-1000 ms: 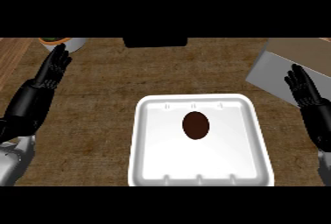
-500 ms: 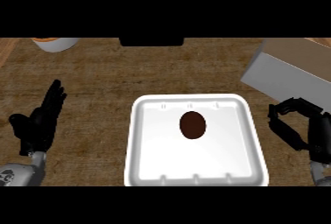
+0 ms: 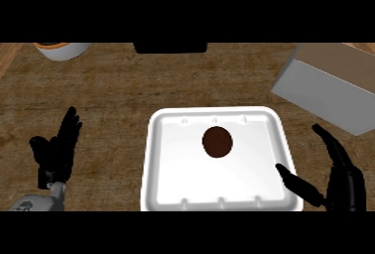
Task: Pick the cupcake from the tray and place it in the cardboard box
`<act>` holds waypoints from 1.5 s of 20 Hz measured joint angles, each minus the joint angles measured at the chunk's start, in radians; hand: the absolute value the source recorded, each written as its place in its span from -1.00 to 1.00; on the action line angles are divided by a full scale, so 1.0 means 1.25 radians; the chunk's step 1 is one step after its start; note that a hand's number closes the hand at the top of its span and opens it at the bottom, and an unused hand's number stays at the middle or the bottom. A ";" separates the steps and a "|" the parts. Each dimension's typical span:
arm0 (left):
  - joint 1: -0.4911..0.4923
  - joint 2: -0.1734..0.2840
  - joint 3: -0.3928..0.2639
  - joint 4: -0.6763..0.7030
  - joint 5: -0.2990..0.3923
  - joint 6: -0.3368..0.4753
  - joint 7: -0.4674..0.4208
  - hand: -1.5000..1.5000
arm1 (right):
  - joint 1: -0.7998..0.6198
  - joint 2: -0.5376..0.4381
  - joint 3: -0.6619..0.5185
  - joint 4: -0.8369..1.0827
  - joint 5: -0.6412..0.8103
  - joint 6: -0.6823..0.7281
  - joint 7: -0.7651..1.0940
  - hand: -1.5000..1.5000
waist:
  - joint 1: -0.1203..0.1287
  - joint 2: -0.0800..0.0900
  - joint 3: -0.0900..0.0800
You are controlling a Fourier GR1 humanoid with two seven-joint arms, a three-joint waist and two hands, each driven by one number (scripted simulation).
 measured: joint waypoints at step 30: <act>-0.040 -0.049 0.005 0.058 -0.028 -0.012 -0.017 0.00 | -0.344 0.357 0.107 -0.035 0.265 0.704 0.665 -1.00 | 0.033 0.006 0.006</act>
